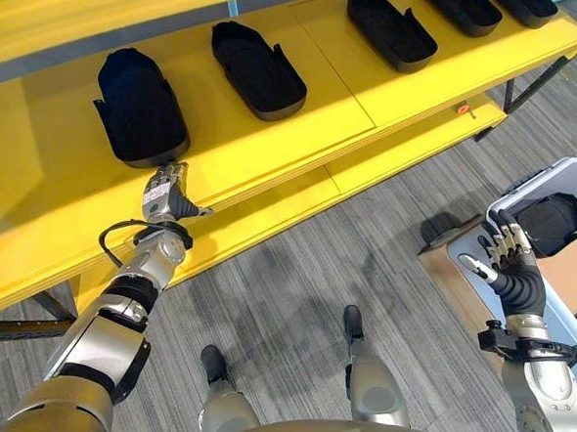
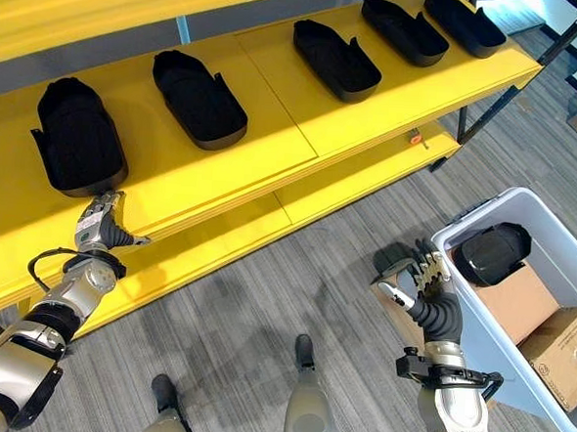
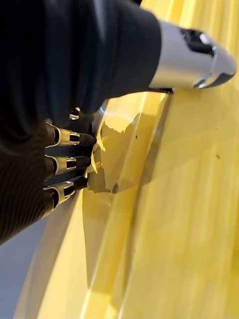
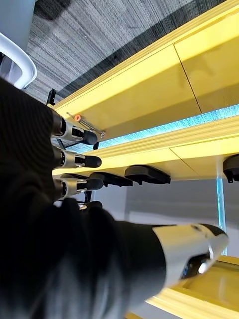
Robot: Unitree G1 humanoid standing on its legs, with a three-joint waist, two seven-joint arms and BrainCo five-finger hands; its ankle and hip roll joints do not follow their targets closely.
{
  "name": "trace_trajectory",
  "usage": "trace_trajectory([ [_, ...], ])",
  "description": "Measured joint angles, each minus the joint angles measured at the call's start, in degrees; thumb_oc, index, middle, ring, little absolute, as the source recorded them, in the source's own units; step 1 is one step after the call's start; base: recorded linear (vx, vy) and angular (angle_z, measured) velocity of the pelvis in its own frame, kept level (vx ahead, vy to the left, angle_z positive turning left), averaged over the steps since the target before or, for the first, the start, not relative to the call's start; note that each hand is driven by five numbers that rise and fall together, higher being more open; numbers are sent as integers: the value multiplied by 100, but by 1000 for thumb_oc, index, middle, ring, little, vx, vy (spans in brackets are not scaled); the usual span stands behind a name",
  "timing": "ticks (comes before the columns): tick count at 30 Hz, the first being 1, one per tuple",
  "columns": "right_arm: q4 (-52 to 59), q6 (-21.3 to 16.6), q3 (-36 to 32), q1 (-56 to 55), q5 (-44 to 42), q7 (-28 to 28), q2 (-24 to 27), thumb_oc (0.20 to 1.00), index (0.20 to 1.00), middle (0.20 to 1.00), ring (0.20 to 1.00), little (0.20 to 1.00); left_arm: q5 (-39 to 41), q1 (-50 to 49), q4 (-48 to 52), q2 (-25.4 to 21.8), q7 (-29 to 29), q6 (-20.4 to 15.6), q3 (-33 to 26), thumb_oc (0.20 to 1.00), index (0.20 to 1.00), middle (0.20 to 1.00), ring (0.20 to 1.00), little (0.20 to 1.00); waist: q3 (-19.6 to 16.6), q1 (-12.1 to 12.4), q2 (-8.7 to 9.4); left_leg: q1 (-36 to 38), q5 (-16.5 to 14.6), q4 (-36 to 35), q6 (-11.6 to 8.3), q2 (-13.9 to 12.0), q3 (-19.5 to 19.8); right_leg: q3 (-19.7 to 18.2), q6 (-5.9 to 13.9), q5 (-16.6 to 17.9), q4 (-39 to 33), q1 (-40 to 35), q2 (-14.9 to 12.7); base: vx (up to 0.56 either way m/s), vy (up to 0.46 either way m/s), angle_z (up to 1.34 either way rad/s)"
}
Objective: Move parts from the plastic box to the shelf.
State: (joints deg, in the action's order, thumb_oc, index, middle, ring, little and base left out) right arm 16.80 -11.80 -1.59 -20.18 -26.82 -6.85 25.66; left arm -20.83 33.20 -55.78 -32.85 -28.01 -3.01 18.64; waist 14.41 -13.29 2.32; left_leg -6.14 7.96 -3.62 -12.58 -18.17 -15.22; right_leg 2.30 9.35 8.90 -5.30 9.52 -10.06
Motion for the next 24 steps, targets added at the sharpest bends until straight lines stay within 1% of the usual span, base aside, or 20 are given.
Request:
trace_trajectory([
  [5,0,0,0,0,0,6,0,1000,1000,1000,1000,1000,24,29,-2,-22,44,5,62,1000,1000,1000,1000,1000,-2,1,2,-1,0,10,0,-1,4,-1,-3,4,0,-4,0,0,0,0],
  [6,0,2,1,8,0,10,-6,1000,1000,1000,1000,1000,266,-30,107,83,55,-23,-44,1000,1000,1000,1000,1000,-5,8,0,3,-1,22,1,0,6,-3,-2,6,1,-15,0,0,0,0],
  [7,0,1,1,7,-1,19,-6,1000,1000,1000,1000,1000,386,-76,182,94,57,-40,-151,1000,1000,1000,1000,1000,-8,7,1,7,-2,27,3,0,6,-6,-2,6,1,-19,0,0,0,0],
  [9,-2,2,-5,11,-2,20,-5,1000,1000,1000,1000,1000,530,-128,332,72,75,-43,-89,1000,1000,1000,1000,1000,-10,17,0,9,9,43,25,1,10,-8,-12,49,2,-29,1,0,0,0],
  [10,-3,1,-5,28,-4,27,-12,1000,1000,1000,1000,1000,739,-403,717,91,155,-67,-153,1000,1000,1000,1000,1000,-12,24,1,23,2,56,40,1,11,-12,-8,54,3,-46,1,29,-31,-1],
  [11,-7,1,-5,24,-5,26,-17,1000,1000,1000,1000,1000,910,-587,1011,124,235,-195,-299,1000,1000,1000,1000,1000,-16,36,-3,61,-3,54,33,5,8,-25,-5,54,3,-80,1,41,-38,-5],
  [13,-31,10,-20,128,-8,30,-65,1000,1000,1000,1000,1000,1331,-1220,1854,320,429,-351,-431,1000,1000,1000,1000,1000,-30,76,-19,234,-45,53,10,4,-2,-47,7,27,4,-236,-2,50,-56,-4],
  [14,-40,8,-16,106,-9,27,-99,1000,1000,1000,1000,1000,1540,-1443,2071,432,586,-539,-465,1000,1000,1000,1000,1000,-46,114,-25,324,-62,36,11,6,-14,-63,11,13,4,-316,-2,40,-54,1],
  [15,-39,6,-3,260,-4,48,-126,1000,1000,1000,1000,1000,2099,-1954,2789,641,839,-687,-557,1000,1000,1000,1000,1000,-110,130,-46,353,-82,13,37,2,-13,-56,7,-9,3,-336,3,65,-96,1],
  [16,-40,1,-14,271,-4,46,-124,1000,1000,1000,1000,1000,2225,-2037,2868,690,963,-774,-461,1000,1000,1000,1000,1000,-136,145,-57,354,-78,11,32,3,-12,-57,6,-9,4,-340,3,38,-84,3],
  [17,-48,11,3,361,2,47,-127,1000,1000,1000,1000,1000,2398,-2189,2948,754,1079,-846,-393,1000,1000,1000,1000,1000,-151,228,-92,358,-81,13,39,3,5,-13,10,-12,10,-360,3,35,-125,2],
  [18,-62,13,5,463,12,50,-234,1000,1000,1000,1000,1000,3021,-2745,3521,937,1411,-884,-423,1000,1000,1000,1000,1000,-187,163,-108,449,-85,0,39,-3,-1,-2,9,-49,25,-425,9,10,-110,1],
  [19,-80,5,15,510,24,48,-247,1000,1000,1000,1000,1000,3673,-3256,3901,1143,1762,-923,-358,1000,1000,1000,1000,1000,-245,170,-161,546,-82,-55,37,-5,-15,1,17,-89,46,-483,15,1,-132,1],
  [20,-108,2,19,523,41,45,-250,1000,1000,1000,1000,1000,4100,-3435,3917,1281,2004,-980,-339,1000,1000,1000,1000,1000,-281,173,-195,570,-82,-56,36,-9,-13,3,18,-123,95,-490,16,-2,-134,3],
  [21,-221,7,34,570,79,37,-244,1000,1000,1000,1000,1000,4868,-3678,3682,1631,2353,-926,-285,1000,1000,1000,1000,1000,-334,196,-261,620,-86,-84,42,-19,-1,15,12,-192,193,-493,23,-1,-241,3],
  [22,-339,20,116,655,125,15,-244,1000,1000,1000,1000,1000,5430,-3816,3493,1851,2535,-842,-308,1000,1000,1000,1000,1000,-352,215,-289,627,-82,-90,50,-36,-5,-3,12,-260,286,-446,40,3,-189,2],
  [23,-353,22,164,738,127,13,-244,1000,1000,1000,1000,1000,5650,-3891,3453,1899,2601,-805,-287,1000,1000,1000,1000,1000,-359,252,-308,622,-75,-97,54,-57,6,13,8,-272,330,-430,55,3,-217,-5],
  [24,-358,23,245,784,138,18,-253,1000,1000,1000,1000,1000,6037,-4069,3551,1914,2793,-718,-298,1000,1000,1000,1000,1000,-360,302,-323,617,-68,-80,53,-128,0,-4,-28,-367,487,-341,125,-14,-173,-5],
])
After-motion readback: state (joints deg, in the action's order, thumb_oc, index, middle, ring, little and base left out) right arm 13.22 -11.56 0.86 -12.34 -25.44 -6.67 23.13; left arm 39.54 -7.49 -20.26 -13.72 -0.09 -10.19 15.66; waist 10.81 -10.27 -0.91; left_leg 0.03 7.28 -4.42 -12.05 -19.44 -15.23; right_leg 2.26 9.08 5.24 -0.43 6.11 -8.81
